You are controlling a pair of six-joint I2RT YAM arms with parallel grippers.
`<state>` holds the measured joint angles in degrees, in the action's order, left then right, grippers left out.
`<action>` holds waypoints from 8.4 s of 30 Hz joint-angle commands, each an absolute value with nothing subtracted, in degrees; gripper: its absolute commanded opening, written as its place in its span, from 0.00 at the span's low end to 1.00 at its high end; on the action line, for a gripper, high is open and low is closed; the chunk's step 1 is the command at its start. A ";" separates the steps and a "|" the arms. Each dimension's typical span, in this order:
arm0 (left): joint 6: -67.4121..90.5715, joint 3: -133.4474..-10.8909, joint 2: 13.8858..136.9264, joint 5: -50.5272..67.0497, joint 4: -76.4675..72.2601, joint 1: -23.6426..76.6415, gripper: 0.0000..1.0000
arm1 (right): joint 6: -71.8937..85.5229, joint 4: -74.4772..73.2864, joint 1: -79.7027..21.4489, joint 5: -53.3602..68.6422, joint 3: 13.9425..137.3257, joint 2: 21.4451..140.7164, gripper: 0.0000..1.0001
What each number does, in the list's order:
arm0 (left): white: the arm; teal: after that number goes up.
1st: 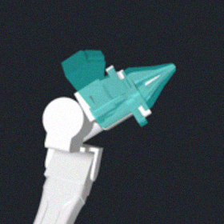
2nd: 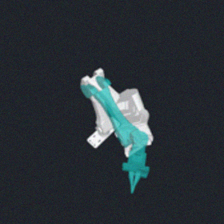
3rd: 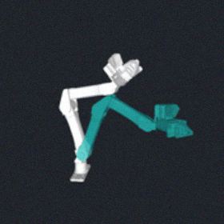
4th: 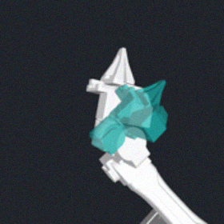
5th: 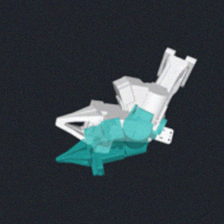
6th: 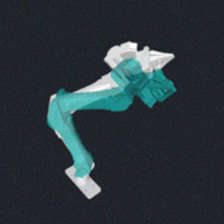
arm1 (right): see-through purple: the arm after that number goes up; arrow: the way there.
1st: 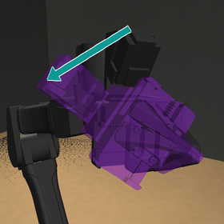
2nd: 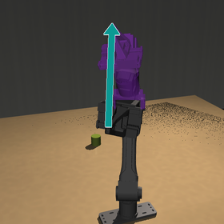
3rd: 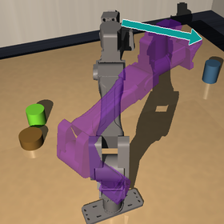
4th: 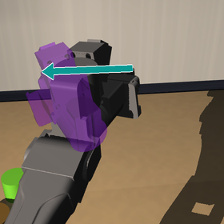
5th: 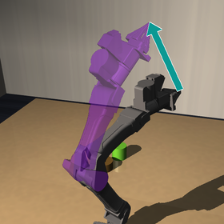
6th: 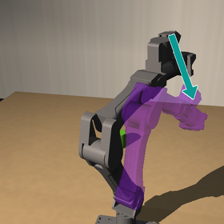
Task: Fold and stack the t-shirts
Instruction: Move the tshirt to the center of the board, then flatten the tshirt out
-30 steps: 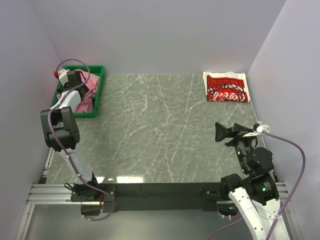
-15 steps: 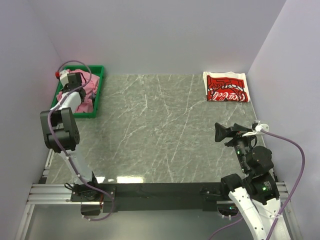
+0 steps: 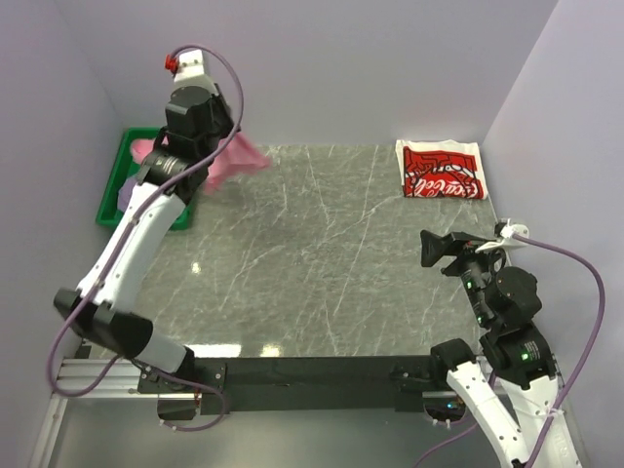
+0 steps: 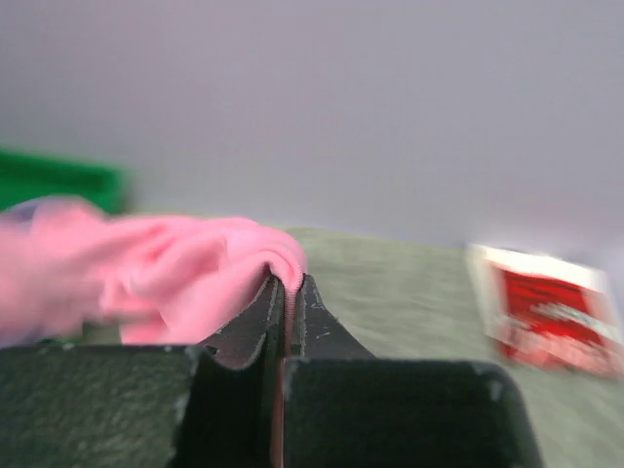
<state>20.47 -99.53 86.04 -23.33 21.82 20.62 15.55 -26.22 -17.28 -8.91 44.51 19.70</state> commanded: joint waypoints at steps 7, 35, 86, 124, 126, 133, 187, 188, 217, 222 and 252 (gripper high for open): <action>29.53 -100.49 75.15 4.19 24.61 31.99 0.00 | 16.43 -28.30 -17.75 -0.28 54.14 27.24 0.99; 39.44 -42.37 53.98 -6.95 21.52 28.47 0.93 | 29.70 -35.07 -17.75 12.64 32.97 50.97 0.68; 46.67 -58.53 95.18 -18.28 30.15 55.11 0.52 | 35.95 -34.72 -34.54 1.23 34.81 69.79 0.57; 19.51 -81.95 70.99 -28.49 35.33 6.07 0.01 | 25.40 -40.52 -3.61 -3.35 72.03 62.30 0.00; 19.77 -87.69 73.73 -27.60 36.29 5.80 0.01 | 25.31 -39.73 -3.25 -2.55 79.05 65.91 0.00; 18.64 -108.79 79.55 -25.14 35.51 5.80 0.01 | 23.47 -36.12 -2.90 -0.88 93.59 69.26 0.00; 11.34 -84.19 107.04 -20.48 12.40 4.92 0.01 | 12.21 -23.46 -1.58 10.10 96.93 106.48 0.00; 11.25 -84.46 107.83 -20.22 12.04 4.75 0.01 | 13.00 -23.81 -1.23 11.24 98.94 107.92 0.00; 13.01 -88.95 118.12 -16.26 11.43 4.31 0.01 | 16.09 -16.52 2.46 18.46 104.94 124.19 0.63; 13.54 -88.68 118.21 -15.91 11.78 4.22 0.01 | 19.24 -17.14 2.55 15.65 105.12 126.29 0.57; 13.36 -88.94 119.09 -15.47 12.30 4.22 0.01 | 38.58 -17.23 3.69 12.74 109.68 134.91 0.43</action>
<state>13.34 -86.50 119.00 -15.31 12.12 4.40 37.32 -19.44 3.42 11.90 107.35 134.47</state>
